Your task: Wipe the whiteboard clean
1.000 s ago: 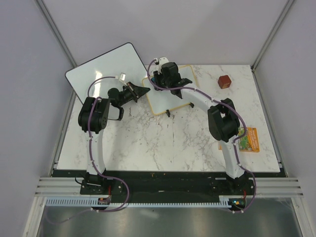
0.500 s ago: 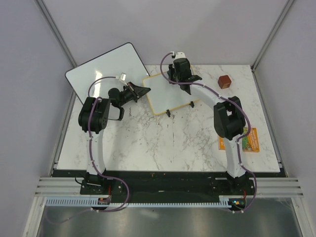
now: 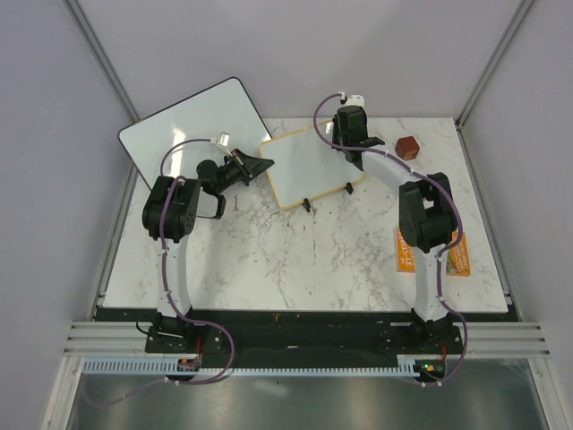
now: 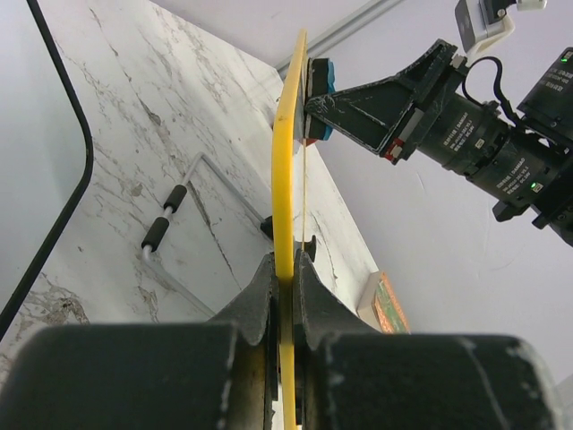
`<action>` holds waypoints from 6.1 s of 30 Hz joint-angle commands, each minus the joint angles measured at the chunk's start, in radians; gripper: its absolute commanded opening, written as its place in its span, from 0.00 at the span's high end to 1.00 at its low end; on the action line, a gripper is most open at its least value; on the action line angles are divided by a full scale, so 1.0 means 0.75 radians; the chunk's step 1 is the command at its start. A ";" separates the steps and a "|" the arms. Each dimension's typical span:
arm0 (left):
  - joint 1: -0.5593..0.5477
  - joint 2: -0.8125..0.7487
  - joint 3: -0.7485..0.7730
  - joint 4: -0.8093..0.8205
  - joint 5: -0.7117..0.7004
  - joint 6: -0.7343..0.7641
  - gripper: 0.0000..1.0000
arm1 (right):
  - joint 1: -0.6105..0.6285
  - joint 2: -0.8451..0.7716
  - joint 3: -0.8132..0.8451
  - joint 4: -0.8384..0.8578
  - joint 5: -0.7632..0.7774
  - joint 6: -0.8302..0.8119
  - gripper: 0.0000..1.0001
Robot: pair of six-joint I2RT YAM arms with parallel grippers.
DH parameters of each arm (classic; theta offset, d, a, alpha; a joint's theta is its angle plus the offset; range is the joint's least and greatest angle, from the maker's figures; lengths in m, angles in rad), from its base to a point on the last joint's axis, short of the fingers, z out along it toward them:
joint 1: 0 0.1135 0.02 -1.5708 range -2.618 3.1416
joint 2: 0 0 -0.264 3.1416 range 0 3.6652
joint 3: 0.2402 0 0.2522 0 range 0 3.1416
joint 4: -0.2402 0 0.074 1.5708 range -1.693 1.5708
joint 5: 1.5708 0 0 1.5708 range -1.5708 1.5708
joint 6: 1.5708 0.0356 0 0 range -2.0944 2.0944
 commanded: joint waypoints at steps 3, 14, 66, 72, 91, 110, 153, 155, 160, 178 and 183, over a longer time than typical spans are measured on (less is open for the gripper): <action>-0.048 -0.041 -0.019 0.125 0.139 0.086 0.98 | 0.065 -0.004 -0.201 -0.034 -0.138 -0.022 1.00; -0.048 -0.034 -0.017 0.139 0.148 0.078 0.98 | 0.108 0.015 -0.006 -0.023 -0.075 -0.059 1.00; -0.044 -0.059 -0.049 0.150 0.176 0.072 0.98 | 0.116 -0.362 -0.570 0.228 -0.183 0.119 1.00; -0.044 -0.081 -0.074 0.152 0.170 0.090 0.93 | 0.128 -0.507 -0.666 0.202 -0.196 0.131 1.00; -0.032 -0.328 -0.327 -0.008 0.039 0.266 0.24 | 0.241 -0.842 -1.066 0.017 -0.300 0.178 0.70; -0.062 -0.732 -0.473 -0.887 -0.617 0.771 0.08 | 0.392 -0.740 -1.214 0.077 -0.165 0.226 0.21; -0.077 -0.703 -0.413 -0.936 -0.585 0.851 0.01 | 0.329 -0.313 -0.721 0.242 -0.367 0.223 1.00; -0.081 -0.705 -0.415 -0.936 -0.593 0.855 0.01 | 0.366 -0.300 -0.701 0.232 -0.365 0.217 1.00; -0.079 -0.705 -0.415 -0.945 -0.607 0.855 0.01 | 0.390 -0.266 -0.674 0.214 -0.380 0.219 1.00; -0.081 -0.740 -0.424 -0.969 -0.685 0.833 0.01 | 0.605 -0.889 -1.255 0.197 -0.108 0.205 0.35; -0.083 -0.775 -0.442 -0.957 -0.705 0.843 0.01 | 0.613 -1.086 -1.408 0.259 -0.026 0.242 0.11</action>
